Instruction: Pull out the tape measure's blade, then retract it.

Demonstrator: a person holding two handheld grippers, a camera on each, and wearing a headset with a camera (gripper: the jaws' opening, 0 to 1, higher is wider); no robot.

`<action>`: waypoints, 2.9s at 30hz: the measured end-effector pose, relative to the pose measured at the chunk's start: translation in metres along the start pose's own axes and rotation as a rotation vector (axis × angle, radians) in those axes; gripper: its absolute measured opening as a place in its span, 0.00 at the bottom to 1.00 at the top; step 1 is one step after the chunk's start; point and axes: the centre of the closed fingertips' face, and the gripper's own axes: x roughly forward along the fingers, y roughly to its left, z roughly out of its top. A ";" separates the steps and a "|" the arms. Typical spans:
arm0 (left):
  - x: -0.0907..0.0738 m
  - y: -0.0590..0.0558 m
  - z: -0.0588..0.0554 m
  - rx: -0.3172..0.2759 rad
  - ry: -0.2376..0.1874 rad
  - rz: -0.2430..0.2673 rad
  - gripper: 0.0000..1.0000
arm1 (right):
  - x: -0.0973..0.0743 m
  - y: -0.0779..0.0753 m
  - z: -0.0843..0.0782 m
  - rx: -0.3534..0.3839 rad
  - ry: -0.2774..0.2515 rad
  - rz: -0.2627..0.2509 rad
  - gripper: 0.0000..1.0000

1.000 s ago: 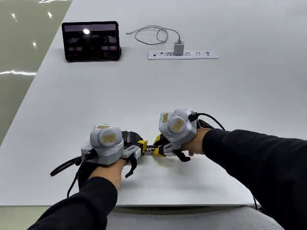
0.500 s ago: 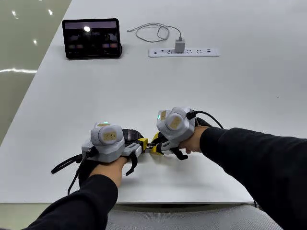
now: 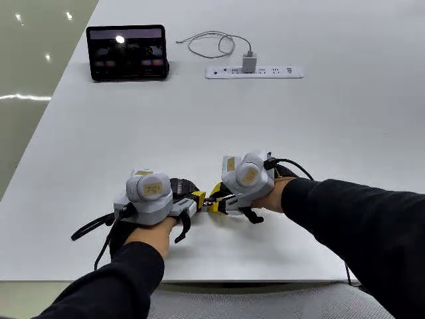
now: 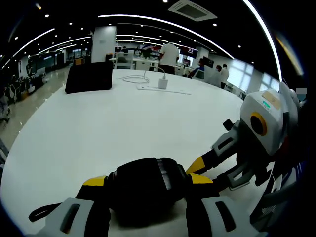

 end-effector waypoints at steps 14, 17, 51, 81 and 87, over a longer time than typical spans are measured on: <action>0.000 0.000 -0.001 0.001 0.002 -0.003 0.58 | -0.001 -0.001 -0.003 0.043 -0.020 -0.003 0.11; 0.000 0.000 0.000 -0.012 0.001 -0.004 0.58 | 0.000 -0.001 -0.002 0.035 -0.025 -0.002 0.10; -0.001 0.000 -0.001 -0.019 0.006 -0.032 0.57 | 0.012 0.000 0.009 0.039 -0.024 0.019 0.10; -0.001 0.000 -0.001 0.001 0.006 -0.028 0.58 | 0.010 0.000 0.011 0.039 -0.037 0.014 0.10; -0.001 0.000 0.000 -0.008 -0.002 -0.033 0.59 | 0.011 0.000 0.011 0.056 -0.051 0.007 0.11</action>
